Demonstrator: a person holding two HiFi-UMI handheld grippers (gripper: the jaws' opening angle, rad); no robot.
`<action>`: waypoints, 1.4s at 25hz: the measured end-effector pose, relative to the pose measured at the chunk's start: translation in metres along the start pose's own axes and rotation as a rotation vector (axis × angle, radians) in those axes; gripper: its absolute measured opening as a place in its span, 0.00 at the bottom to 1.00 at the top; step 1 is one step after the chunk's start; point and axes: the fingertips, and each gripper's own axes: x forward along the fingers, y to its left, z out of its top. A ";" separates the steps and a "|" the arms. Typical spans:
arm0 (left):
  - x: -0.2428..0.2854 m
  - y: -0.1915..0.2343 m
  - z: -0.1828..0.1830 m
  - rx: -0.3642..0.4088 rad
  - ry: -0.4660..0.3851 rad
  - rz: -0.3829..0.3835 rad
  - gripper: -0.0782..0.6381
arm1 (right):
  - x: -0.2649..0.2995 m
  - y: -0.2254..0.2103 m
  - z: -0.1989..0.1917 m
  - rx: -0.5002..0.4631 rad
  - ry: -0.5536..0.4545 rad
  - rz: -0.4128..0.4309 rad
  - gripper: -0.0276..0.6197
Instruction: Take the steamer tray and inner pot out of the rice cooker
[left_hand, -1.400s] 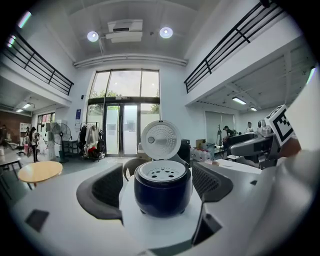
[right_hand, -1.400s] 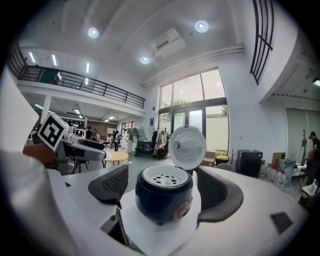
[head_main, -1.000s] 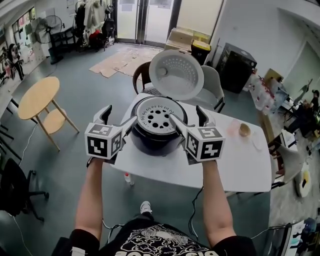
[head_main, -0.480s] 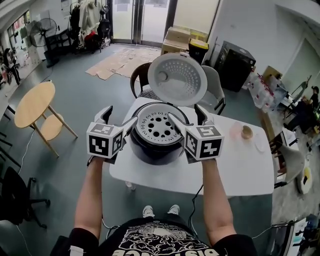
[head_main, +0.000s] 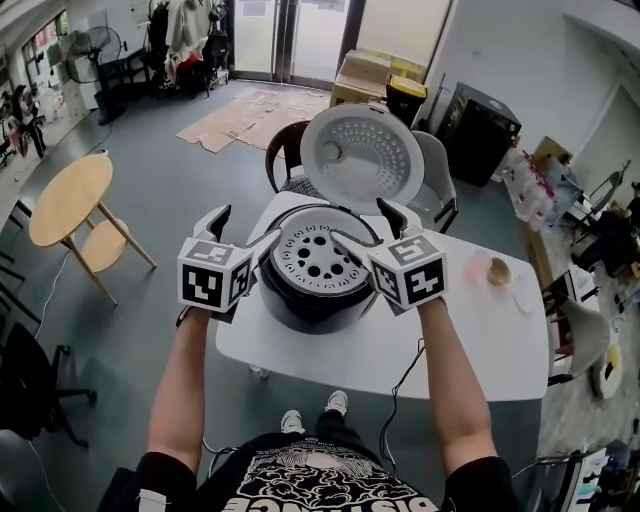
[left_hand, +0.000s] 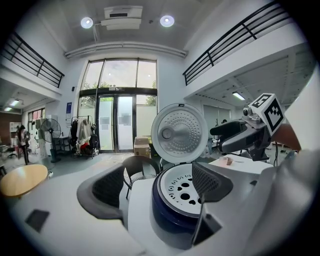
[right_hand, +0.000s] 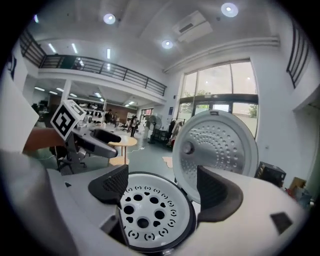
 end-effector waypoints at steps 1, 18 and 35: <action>0.003 0.002 0.000 -0.003 0.002 0.000 0.69 | 0.006 0.003 -0.001 -0.027 0.024 0.036 0.73; 0.041 0.007 -0.028 -0.036 0.043 0.050 0.69 | 0.100 0.042 -0.091 -0.353 0.504 0.530 0.69; 0.043 0.027 -0.050 -0.050 0.091 0.130 0.69 | 0.132 0.055 -0.142 -0.419 0.814 0.701 0.65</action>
